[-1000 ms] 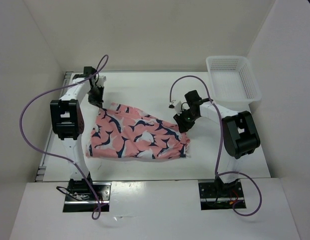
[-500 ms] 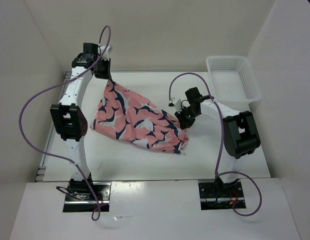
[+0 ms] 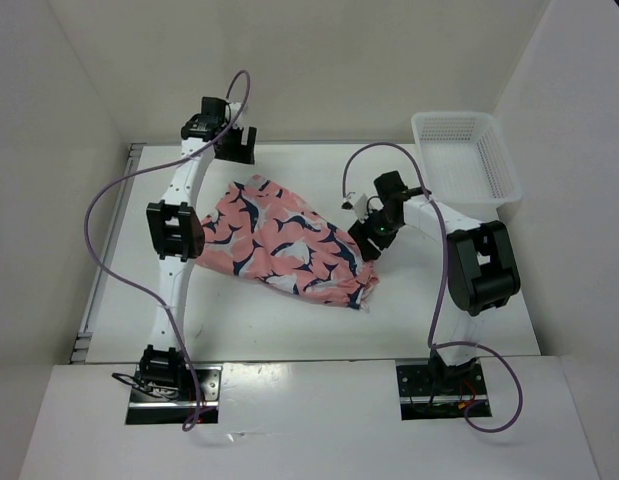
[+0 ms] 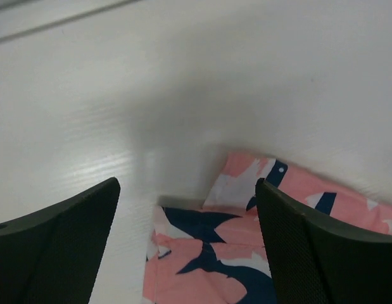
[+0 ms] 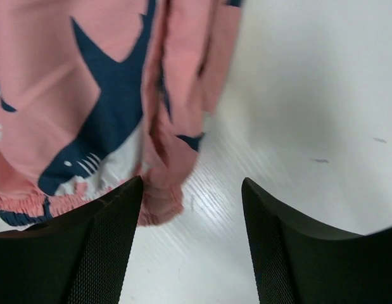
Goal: Fold and stack the shorts
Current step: Fold the shorts
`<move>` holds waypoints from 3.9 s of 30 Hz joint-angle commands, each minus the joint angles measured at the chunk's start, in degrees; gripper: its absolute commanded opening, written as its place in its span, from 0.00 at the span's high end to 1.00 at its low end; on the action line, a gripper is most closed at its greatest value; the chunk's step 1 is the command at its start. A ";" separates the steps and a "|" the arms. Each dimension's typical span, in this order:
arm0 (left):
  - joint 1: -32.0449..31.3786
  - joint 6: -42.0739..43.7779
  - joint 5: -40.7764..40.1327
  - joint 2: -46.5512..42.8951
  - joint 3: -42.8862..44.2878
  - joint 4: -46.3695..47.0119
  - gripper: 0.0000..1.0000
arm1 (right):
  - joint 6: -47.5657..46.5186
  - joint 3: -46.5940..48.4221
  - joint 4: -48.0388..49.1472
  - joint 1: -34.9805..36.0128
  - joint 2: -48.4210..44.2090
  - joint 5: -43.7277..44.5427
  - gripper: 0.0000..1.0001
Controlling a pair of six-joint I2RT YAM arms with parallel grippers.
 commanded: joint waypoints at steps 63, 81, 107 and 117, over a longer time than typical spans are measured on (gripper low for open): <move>13.67 0.14 9.64 -10.21 -29.18 2.23 0.34 | 5.60 32.79 15.34 5.22 22.79 15.82 0.67; 13.67 0.14 18.60 -20.84 -31.37 1.70 1.00 | 2.79 30.51 14.20 5.22 18.85 16.96 0.97; 5.24 0.14 10.18 -6.10 -8.35 5.04 1.00 | -0.74 20.04 9.10 4.69 9.52 13.88 1.00; 4.71 0.14 -4.15 0.50 -7.03 7.33 1.00 | 3.49 20.13 10.33 2.41 10.74 17.66 1.00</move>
